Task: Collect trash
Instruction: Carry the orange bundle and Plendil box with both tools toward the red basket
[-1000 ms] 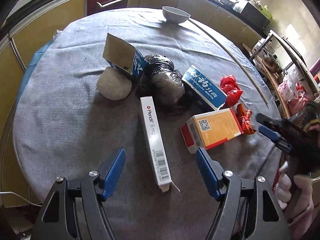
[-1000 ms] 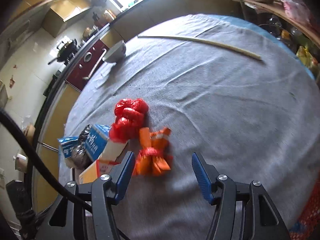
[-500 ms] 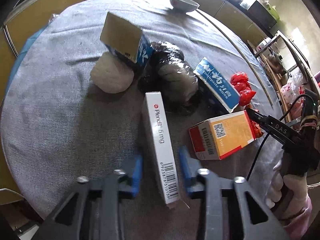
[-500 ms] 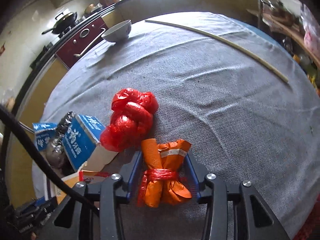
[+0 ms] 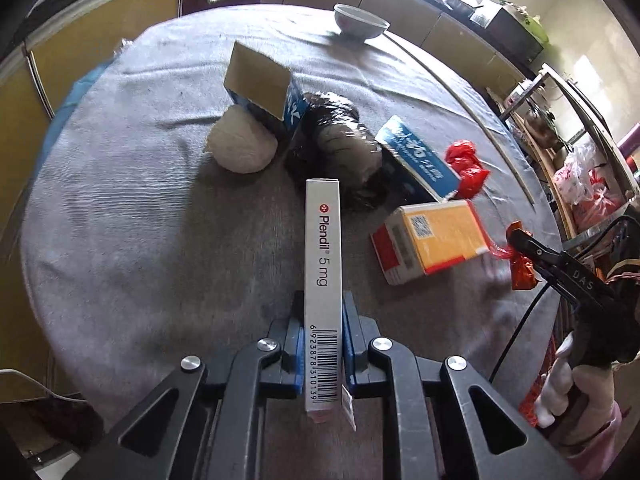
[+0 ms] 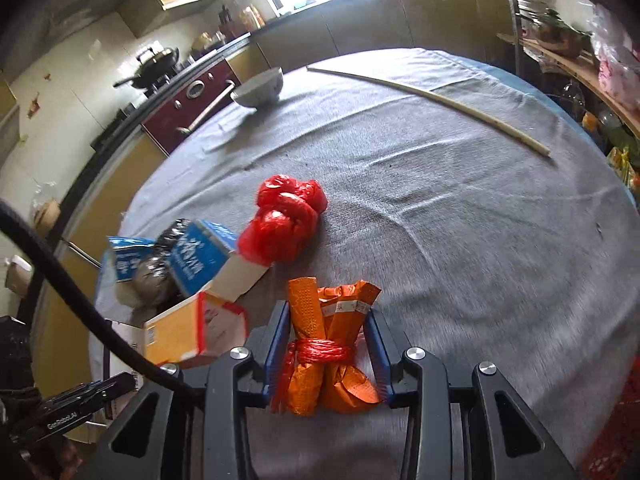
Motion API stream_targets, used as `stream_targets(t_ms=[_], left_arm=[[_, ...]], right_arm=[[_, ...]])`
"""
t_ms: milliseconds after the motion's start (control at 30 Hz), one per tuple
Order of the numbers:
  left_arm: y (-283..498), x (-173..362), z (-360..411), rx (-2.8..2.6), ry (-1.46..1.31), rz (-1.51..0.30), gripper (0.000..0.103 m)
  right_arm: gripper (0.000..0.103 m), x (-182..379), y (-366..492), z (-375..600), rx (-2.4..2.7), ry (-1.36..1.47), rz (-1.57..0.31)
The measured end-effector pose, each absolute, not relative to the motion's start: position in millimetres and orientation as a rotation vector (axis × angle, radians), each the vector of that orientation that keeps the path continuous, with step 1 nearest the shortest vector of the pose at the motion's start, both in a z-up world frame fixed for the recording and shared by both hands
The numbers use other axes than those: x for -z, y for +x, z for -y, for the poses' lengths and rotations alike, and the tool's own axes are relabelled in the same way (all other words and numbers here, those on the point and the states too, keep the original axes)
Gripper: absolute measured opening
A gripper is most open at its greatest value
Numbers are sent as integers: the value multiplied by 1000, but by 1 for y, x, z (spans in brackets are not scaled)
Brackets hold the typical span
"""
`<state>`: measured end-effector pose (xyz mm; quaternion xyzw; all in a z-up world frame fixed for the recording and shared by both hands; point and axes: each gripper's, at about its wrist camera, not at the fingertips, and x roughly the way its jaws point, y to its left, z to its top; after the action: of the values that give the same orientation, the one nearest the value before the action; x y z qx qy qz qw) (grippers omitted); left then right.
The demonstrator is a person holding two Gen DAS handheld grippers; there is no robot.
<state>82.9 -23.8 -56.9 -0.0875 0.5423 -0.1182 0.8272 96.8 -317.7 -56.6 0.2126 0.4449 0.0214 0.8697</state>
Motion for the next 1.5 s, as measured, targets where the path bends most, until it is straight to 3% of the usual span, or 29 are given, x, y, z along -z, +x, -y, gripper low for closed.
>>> stream_targets(t_ms=[600, 1500], left_arm=[[18, 3, 60, 312, -49, -982, 16], [-37, -15, 107, 363, 81, -930, 16]], right_arm=[[40, 16, 7, 318, -105, 494, -782], [40, 3, -74, 361, -84, 580, -662]])
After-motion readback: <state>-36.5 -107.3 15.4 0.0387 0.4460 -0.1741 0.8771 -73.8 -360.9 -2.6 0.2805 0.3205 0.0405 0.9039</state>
